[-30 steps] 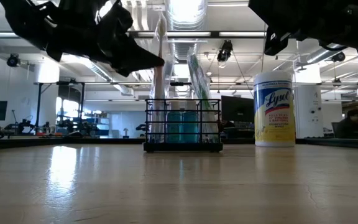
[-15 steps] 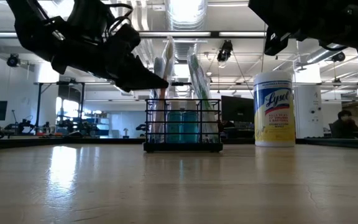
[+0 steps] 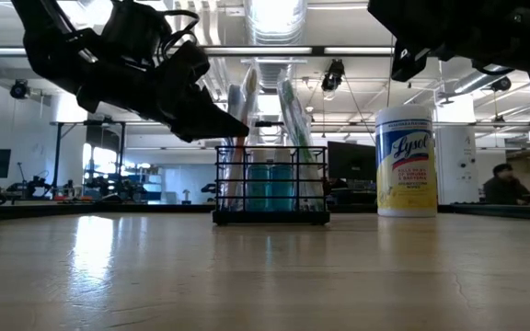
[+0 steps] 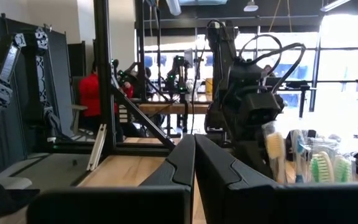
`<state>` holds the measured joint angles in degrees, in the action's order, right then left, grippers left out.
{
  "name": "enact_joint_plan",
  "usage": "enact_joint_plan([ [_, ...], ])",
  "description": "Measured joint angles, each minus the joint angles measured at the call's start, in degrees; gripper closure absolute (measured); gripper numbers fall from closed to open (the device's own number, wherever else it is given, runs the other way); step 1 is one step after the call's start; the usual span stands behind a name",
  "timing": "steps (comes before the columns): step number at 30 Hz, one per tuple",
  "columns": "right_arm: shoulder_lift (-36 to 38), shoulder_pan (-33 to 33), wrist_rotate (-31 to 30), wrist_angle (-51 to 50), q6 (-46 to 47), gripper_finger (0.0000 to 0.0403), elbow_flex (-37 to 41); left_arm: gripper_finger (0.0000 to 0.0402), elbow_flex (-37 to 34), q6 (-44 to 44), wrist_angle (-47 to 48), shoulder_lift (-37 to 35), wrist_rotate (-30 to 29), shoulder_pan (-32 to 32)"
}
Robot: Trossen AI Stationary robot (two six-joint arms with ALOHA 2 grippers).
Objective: Pick & Place toothbrushing station
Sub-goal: Put the orange toothbrush into the black wire organizer, then return to Home Position
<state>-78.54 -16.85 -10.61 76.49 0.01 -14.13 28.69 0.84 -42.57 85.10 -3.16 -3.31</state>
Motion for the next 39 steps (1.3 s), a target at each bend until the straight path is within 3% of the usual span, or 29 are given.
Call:
enact_joint_plan([
  [11,0.0,0.0,0.0,0.0,0.0,0.0394,0.0,0.0243,0.0,1.3,2.5,-1.6,2.6,0.0],
  [21,0.0,0.0,0.0,0.0,0.3,0.0394,0.0,0.0167,0.0,2.3,9.7,-10.8,3.5,0.0],
  [31,0.0,0.1,-0.3,-3.4,1.0,0.0394,0.0,0.0177,0.0,-5.0,34.6,-30.0,5.6,0.2],
  [35,0.2,0.1,-8.9,-2.5,0.0,0.0394,0.0,0.0209,0.0,-9.2,43.7,-39.3,5.6,0.2],
  [39,1.6,1.6,-5.9,-2.9,-0.7,0.0394,0.0,0.0261,0.0,-10.3,50.2,-48.4,5.5,0.2],
])
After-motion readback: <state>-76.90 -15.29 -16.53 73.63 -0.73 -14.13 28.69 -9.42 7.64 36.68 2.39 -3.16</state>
